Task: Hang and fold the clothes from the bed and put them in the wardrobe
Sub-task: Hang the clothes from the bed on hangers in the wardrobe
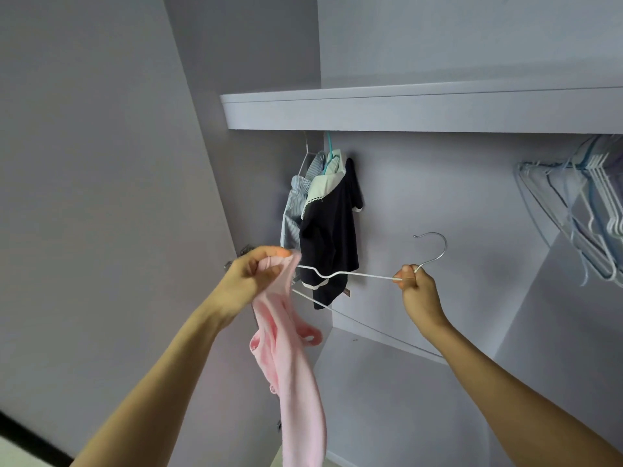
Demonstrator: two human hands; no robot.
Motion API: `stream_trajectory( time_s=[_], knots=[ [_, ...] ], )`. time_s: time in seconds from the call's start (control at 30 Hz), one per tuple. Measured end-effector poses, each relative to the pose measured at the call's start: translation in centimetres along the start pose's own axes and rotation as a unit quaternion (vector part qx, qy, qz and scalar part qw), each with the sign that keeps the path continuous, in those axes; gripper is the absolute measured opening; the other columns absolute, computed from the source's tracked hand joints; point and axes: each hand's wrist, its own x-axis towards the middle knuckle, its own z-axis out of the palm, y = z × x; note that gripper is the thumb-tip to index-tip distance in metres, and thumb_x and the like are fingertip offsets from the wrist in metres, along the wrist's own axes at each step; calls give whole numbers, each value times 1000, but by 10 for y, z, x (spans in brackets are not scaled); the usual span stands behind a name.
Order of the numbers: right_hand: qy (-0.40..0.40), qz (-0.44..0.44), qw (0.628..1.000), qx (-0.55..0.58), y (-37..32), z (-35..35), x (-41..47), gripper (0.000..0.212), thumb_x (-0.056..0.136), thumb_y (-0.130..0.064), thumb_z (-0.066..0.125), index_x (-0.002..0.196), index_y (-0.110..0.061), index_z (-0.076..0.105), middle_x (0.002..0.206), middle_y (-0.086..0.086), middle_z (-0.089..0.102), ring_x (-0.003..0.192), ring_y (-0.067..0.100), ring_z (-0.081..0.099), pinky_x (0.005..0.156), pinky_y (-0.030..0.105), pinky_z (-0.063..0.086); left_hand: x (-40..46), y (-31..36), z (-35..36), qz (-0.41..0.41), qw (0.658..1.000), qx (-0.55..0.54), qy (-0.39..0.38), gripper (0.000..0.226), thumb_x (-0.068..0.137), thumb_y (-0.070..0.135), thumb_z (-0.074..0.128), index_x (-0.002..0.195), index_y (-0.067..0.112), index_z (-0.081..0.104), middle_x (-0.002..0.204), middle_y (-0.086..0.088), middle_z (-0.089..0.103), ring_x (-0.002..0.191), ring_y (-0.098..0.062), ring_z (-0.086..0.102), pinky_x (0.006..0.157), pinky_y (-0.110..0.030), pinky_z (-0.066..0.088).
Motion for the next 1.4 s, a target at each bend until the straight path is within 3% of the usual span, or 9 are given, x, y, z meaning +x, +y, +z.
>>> stream_trajectory(
  time_s=[0.47, 0.77, 0.9, 1.0, 1.07, 1.13, 1.23, 1.33, 1.4],
  knots=[
    [-25, 37, 999, -17, 0, -6, 8, 35, 97, -11, 36, 63, -12, 42, 63, 0, 40, 58, 14, 34, 55, 27, 29, -3, -1, -17, -23, 999, 10, 40, 16, 93, 3, 54, 97, 15, 63, 79, 12, 68, 71, -5, 61, 65, -17, 50],
    [-43, -7, 999, -21, -19, 17, 6, 29, 100, -16, 35, 81, -1, 51, 70, 2, 48, 65, 17, 42, 60, 26, 34, 0, 11, 8, -39, 997, 40, -53, 15, 92, 2, 55, 102, 12, 62, 86, 12, 66, 79, 2, 59, 74, -11, 45],
    [-17, -35, 997, -66, -29, 18, 9, 50, 84, -37, 25, 83, 4, 54, 70, 1, 48, 72, 24, 42, 67, 30, 32, -6, 0, 2, -85, 993, 63, -57, 12, 93, 3, 54, 95, 14, 56, 84, 3, 58, 78, -6, 55, 85, -28, 48],
    [-35, -50, 996, -65, -27, 20, 11, 42, 95, -26, 31, 83, 8, 53, 78, 12, 54, 75, 27, 45, 68, 32, 34, -8, -6, 2, -104, 991, 68, -53, 17, 91, -1, 56, 85, 12, 47, 74, 7, 59, 72, -4, 55, 83, -29, 47],
    [-38, -33, 999, -21, -24, 21, 9, 30, 98, -14, 36, 78, 2, 52, 77, 8, 54, 72, 22, 45, 68, 30, 35, -5, -7, 2, -119, 990, 79, -2, 22, 89, 3, 61, 81, 12, 43, 73, 3, 60, 75, -16, 57, 85, -39, 48],
    [-33, -19, 999, 16, -21, 20, 7, 26, 96, -7, 37, 73, -4, 48, 69, 1, 48, 65, 16, 39, 63, 27, 33, 0, -7, 1, -141, 969, 192, 64, 22, 84, 18, 64, 79, 14, 42, 78, -6, 64, 80, -32, 59, 81, -44, 49],
    [-25, -36, 999, 25, -23, 17, 6, 33, 97, -5, 37, 65, -11, 44, 66, -2, 46, 63, 15, 38, 61, 24, 33, -1, 1, 3, -124, 866, 457, 162, 18, 89, 32, 58, 87, 18, 46, 93, -4, 63, 83, -31, 51, 70, -34, 42],
    [-26, -82, 996, 12, -35, 17, 9, 37, 99, -10, 35, 64, -17, 44, 67, -4, 49, 65, 14, 43, 63, 19, 36, -1, 7, 12, 42, 836, 528, 139, 28, 88, 35, 62, 109, 16, 60, 112, -5, 55, 102, -30, 50, 83, -38, 42],
    [-30, -116, 993, 5, -43, 20, 9, 38, 100, -11, 35, 64, -20, 44, 68, -6, 50, 69, 18, 46, 67, 25, 37, 5, 9, 24, 110, 811, 568, 84, 36, 89, 38, 61, 118, 16, 61, 120, -6, 53, 109, -32, 48, 90, -42, 39]
  ],
)
